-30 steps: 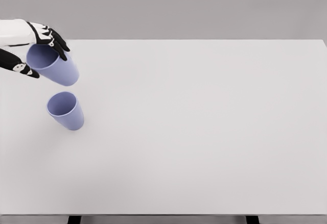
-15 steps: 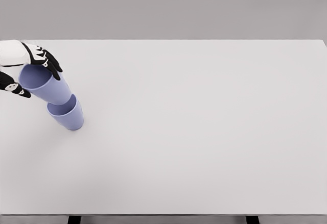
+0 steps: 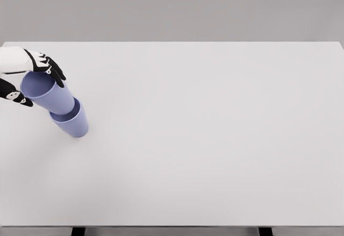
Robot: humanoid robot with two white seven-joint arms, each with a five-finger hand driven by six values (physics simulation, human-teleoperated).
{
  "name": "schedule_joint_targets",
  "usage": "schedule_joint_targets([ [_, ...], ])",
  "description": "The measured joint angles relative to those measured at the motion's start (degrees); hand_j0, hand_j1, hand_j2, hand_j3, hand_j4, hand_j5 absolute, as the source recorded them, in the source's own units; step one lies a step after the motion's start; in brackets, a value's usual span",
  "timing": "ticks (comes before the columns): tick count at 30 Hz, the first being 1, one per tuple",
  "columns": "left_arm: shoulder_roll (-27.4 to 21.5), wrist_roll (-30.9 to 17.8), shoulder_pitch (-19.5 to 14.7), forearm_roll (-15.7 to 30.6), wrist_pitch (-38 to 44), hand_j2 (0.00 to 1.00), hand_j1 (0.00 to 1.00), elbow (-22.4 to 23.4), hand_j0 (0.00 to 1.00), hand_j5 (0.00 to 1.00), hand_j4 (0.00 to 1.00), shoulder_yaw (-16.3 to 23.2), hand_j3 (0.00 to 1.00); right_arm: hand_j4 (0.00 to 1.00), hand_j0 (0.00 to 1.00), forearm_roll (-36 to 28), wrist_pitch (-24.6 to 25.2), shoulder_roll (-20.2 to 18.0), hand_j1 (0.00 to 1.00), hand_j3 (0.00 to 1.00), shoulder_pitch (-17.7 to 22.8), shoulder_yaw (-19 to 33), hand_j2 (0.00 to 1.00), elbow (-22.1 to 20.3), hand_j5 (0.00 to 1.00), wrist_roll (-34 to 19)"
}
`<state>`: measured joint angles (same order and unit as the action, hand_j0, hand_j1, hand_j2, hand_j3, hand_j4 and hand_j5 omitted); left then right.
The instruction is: Place the right cup on the left cup with left arm
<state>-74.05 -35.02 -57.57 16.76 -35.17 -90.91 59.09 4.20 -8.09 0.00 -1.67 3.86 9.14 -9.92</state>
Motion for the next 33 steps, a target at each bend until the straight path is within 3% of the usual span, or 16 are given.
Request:
schedule_joint_targets([
  [26, 1.83, 0.00, 1.67, -1.08, 0.00, 0.66, 0.66, 1.90, 0.66, 0.66, 0.66, -0.08, 0.66, 1.00, 1.00, 0.00, -0.03, 0.00, 1.00, 1.00, -0.09, 0.00, 1.00, 0.00, 1.00, 0.00],
  [27, 1.98, 0.00, 1.84, -1.13, 0.01, 0.67, 0.67, 1.98, 0.67, 0.67, 0.67, -0.09, 0.67, 1.00, 1.00, 0.00, -0.02, 0.00, 1.00, 1.00, 0.00, 0.00, 1.00, 0.00, 1.00, 0.00],
  [28, 2.10, 0.00, 2.11, -1.22, 0.00, 0.87, 0.87, 2.05, 0.87, 0.87, 0.87, -0.14, 0.87, 1.00, 1.00, 0.00, -0.01, 0.00, 1.00, 1.00, -0.09, 0.00, 1.00, 0.00, 1.00, 0.00],
  [29, 2.18, 0.00, 2.11, -1.27, -0.01, 1.00, 1.00, 2.11, 1.00, 1.00, 1.00, -0.25, 1.00, 1.00, 1.00, 0.00, -0.01, 0.00, 1.00, 1.00, -0.09, 0.00, 1.00, 0.00, 1.00, 0.00],
  [33, 2.04, 0.00, 2.20, -1.19, 0.01, 1.00, 1.00, 2.14, 1.00, 1.00, 1.00, -0.66, 1.00, 1.00, 1.00, 0.00, 0.00, 0.00, 1.00, 1.00, 0.00, 0.00, 1.00, 0.00, 1.00, 0.00],
])
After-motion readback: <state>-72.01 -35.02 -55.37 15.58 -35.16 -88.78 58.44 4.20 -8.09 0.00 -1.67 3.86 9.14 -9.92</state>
